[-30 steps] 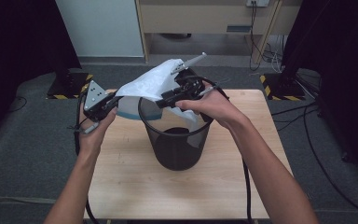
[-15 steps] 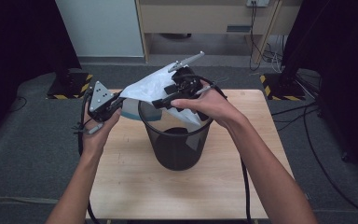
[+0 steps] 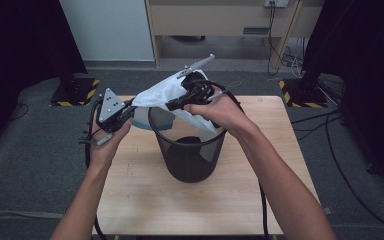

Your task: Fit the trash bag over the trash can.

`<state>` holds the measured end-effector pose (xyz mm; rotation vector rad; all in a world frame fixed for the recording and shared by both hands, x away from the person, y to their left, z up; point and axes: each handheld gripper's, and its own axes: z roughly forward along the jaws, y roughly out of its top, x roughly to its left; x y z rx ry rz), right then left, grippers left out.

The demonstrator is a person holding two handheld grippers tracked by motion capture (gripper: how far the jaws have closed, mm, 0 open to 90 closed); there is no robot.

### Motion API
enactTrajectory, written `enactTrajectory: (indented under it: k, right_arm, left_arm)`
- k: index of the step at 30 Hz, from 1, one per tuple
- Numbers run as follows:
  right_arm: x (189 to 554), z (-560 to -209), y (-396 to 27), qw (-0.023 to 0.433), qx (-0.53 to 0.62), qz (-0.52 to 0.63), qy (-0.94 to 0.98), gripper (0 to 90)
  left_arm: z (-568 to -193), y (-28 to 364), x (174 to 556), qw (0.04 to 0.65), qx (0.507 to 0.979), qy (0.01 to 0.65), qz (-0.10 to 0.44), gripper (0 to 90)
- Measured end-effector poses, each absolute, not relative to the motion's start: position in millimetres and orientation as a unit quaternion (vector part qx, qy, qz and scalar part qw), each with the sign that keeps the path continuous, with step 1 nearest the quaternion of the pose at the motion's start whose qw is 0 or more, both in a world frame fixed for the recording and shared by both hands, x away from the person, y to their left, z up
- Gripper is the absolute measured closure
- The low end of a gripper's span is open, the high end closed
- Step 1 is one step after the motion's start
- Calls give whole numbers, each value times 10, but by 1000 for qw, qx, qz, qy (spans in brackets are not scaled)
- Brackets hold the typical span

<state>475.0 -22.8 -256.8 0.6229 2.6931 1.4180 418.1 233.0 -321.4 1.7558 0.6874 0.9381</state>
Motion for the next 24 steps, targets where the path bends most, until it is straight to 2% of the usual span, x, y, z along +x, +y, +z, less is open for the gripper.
enactTrajectory:
  k: [19, 21, 24]
  right_arm:
    - [4746, -2478, -422, 3, 201, 477, 856, 900]
    - [4748, -2479, -440, 3, 203, 476, 856, 900]
    - [4749, -2493, -466, 3, 203, 471, 858, 900]
  left_arm:
    - [-3519, 2368, 4235, 477, 734, 301, 377, 748]
    - [-3547, 2392, 4249, 482, 738, 298, 367, 759]
    - [-3557, 2417, 4227, 486, 738, 298, 360, 853]
